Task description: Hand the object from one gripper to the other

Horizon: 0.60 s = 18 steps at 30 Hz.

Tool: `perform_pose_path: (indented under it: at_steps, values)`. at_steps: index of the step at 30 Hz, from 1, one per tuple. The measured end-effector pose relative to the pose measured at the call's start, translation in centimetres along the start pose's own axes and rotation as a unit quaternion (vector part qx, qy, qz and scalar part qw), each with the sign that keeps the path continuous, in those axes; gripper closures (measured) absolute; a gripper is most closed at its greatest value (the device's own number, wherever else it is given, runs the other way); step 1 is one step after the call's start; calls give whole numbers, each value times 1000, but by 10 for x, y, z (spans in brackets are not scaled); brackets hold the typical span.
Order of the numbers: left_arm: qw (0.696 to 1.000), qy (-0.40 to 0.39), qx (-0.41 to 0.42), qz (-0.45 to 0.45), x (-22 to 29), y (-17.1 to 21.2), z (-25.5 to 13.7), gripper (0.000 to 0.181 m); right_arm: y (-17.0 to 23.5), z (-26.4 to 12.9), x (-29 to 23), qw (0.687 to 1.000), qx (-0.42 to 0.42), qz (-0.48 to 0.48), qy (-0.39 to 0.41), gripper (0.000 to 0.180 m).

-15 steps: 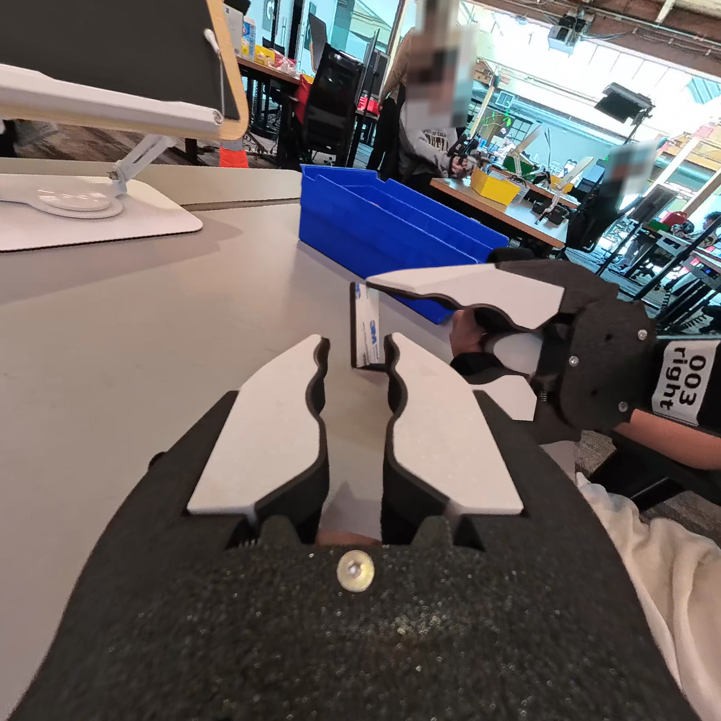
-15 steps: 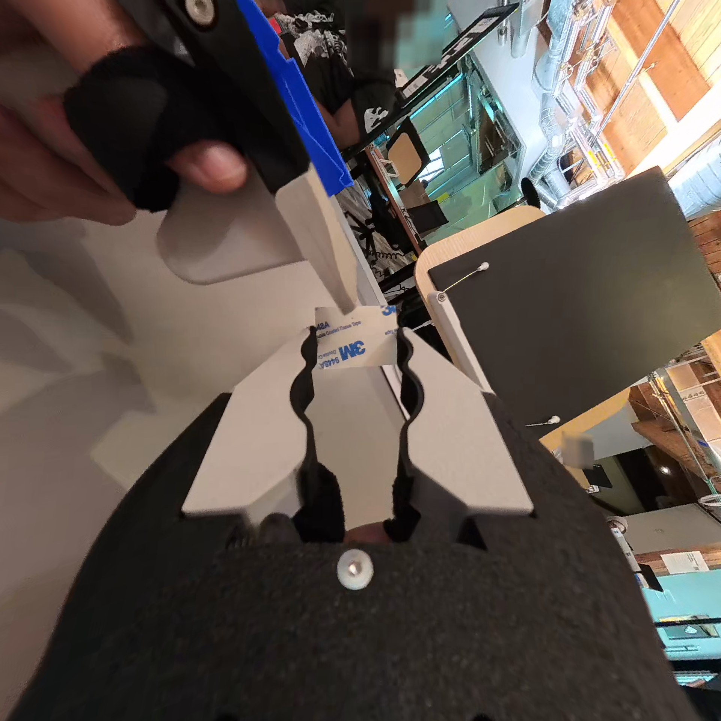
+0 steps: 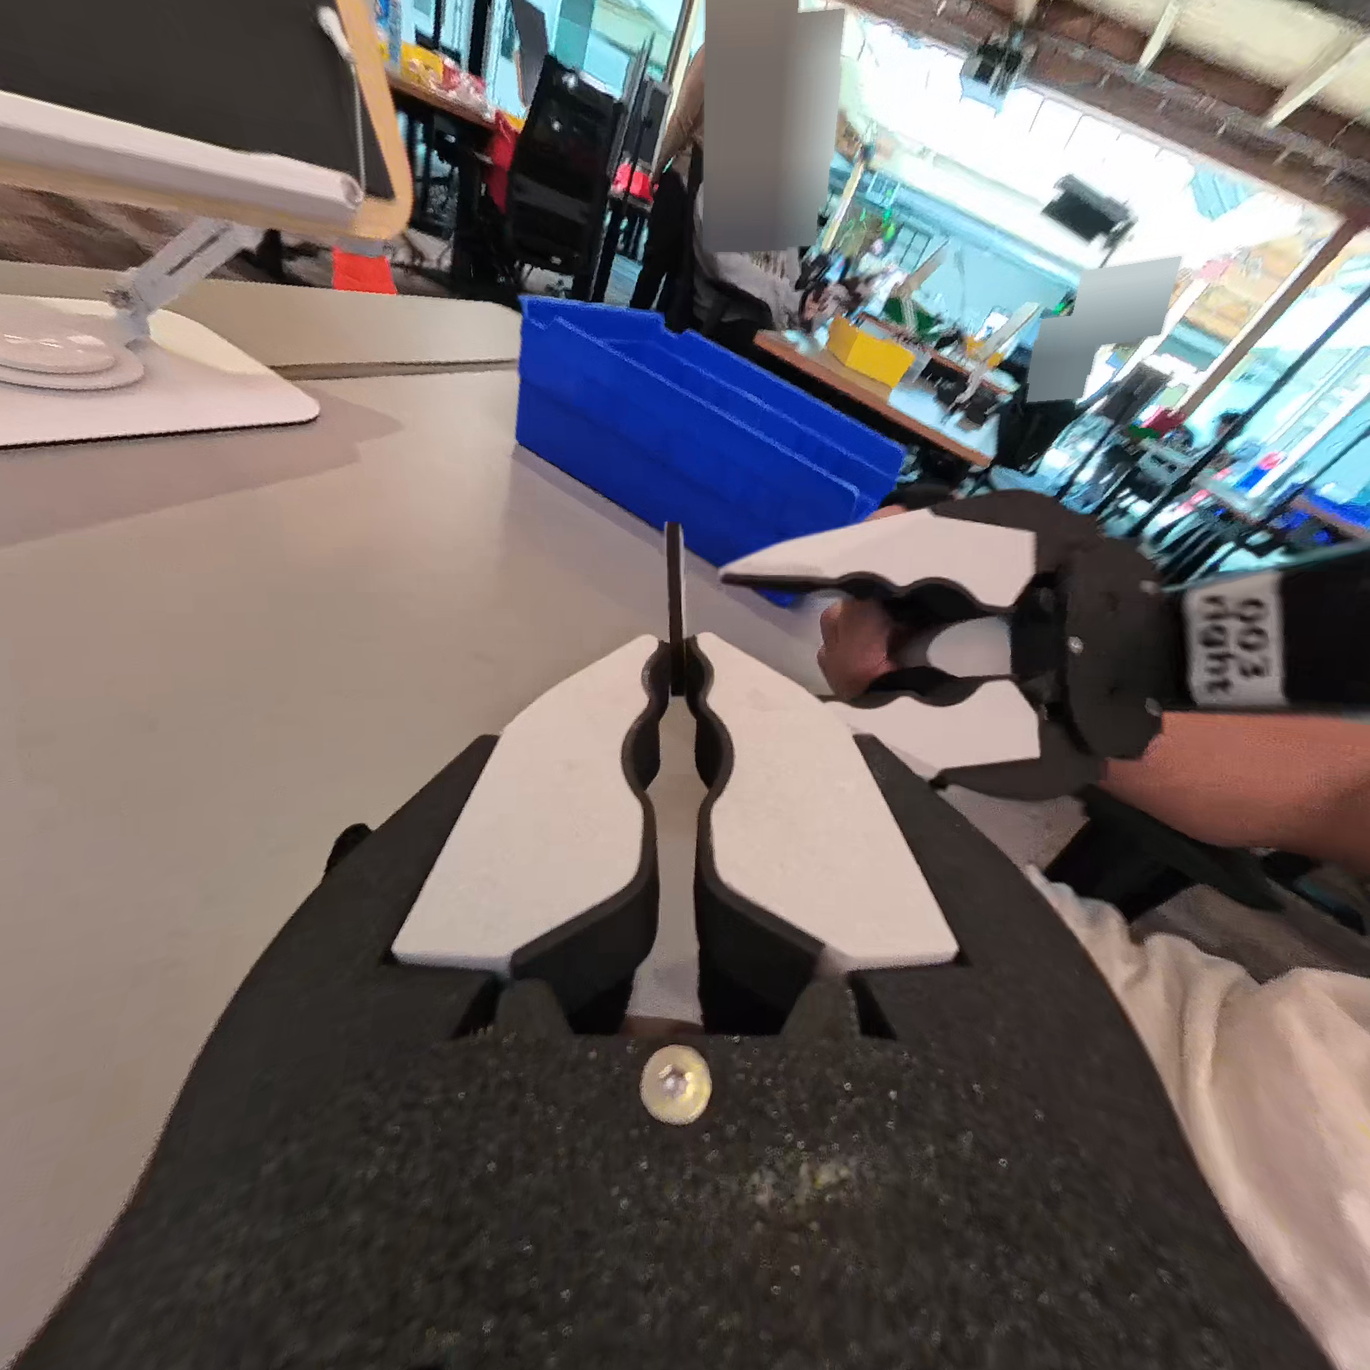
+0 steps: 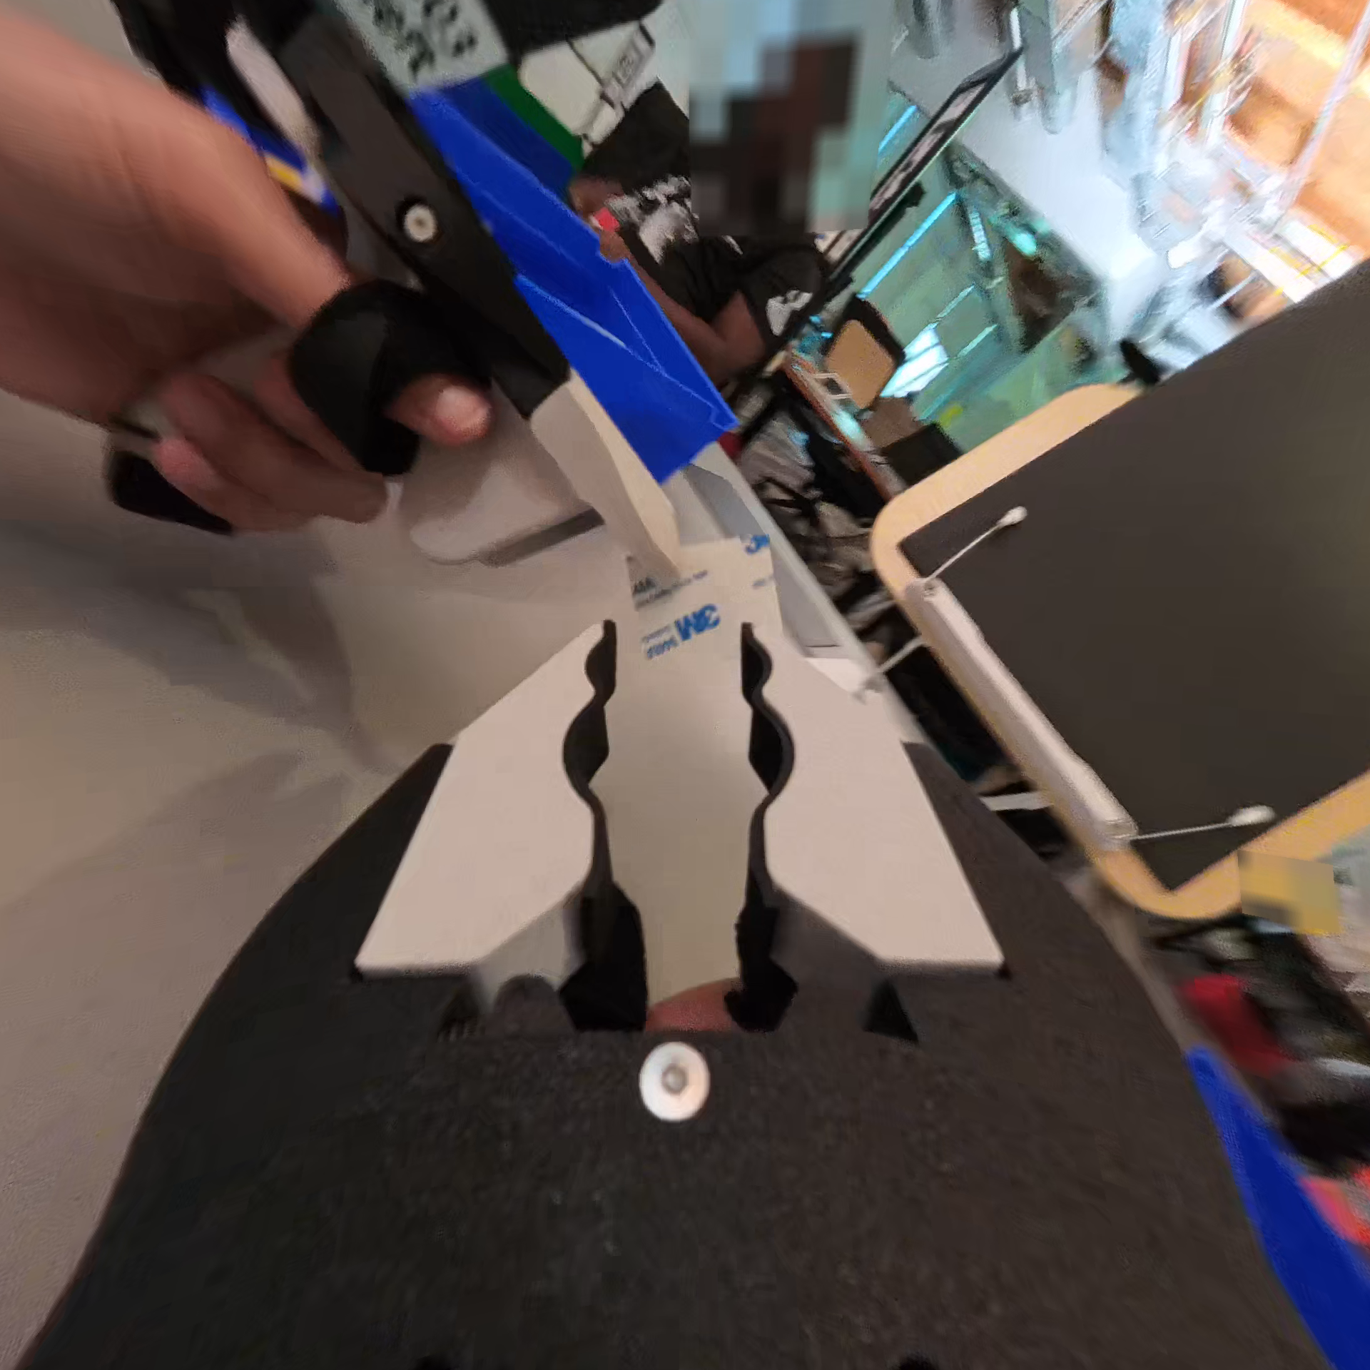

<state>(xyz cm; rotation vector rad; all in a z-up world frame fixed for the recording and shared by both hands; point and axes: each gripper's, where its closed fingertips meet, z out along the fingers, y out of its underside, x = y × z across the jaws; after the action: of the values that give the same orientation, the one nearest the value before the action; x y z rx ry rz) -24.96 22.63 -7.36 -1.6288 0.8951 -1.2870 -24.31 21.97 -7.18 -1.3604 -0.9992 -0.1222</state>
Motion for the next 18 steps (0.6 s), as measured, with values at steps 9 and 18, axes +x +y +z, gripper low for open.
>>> perform_pose_path:
  at_steps: [9, 18]
  values:
    - [981, 163, 98, -47, 41, -36, -19, 178, -27, -28, 31, 819, 155, 487, -262, 145]
    - [982, 169, 77, -37, 55, -24, -5, 178, -42, -32, 21, 746, 169, 548, -338, 155]
